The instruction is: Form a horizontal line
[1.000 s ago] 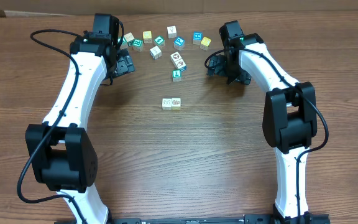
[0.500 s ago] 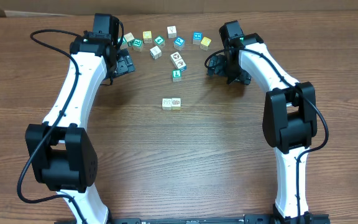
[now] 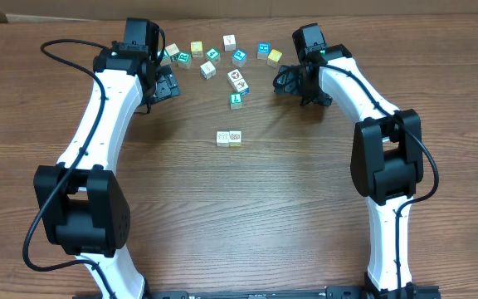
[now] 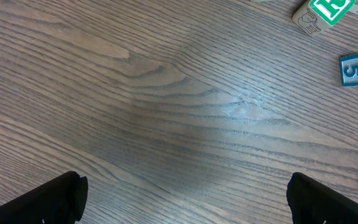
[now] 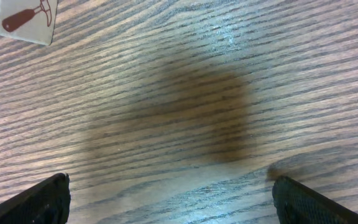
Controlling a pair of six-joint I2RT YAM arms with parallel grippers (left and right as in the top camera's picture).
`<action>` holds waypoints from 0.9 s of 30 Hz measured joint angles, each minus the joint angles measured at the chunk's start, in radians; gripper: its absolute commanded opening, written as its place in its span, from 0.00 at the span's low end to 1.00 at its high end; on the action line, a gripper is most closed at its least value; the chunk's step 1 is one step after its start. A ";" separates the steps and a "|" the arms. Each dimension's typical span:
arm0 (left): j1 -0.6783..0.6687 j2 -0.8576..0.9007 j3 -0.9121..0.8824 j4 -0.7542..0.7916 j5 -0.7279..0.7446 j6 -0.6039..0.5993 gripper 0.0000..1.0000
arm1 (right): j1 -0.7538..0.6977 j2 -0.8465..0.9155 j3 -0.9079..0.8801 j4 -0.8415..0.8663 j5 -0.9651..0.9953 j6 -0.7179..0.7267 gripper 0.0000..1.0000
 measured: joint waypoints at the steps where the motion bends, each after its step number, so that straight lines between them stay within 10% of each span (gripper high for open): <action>1: 0.000 0.000 0.000 0.000 0.000 0.000 1.00 | 0.000 0.000 0.000 0.002 0.000 0.000 1.00; 12: 0.000 0.000 0.000 0.000 0.000 0.000 1.00 | 0.000 0.001 0.000 -0.052 -0.015 0.000 1.00; 22: 0.000 0.000 0.000 0.000 0.000 0.000 1.00 | -0.004 0.001 0.127 -0.270 -0.028 -0.026 0.79; 27: 0.000 0.000 0.000 0.000 0.000 0.000 1.00 | -0.008 -0.001 0.351 -0.383 -0.031 -0.080 1.00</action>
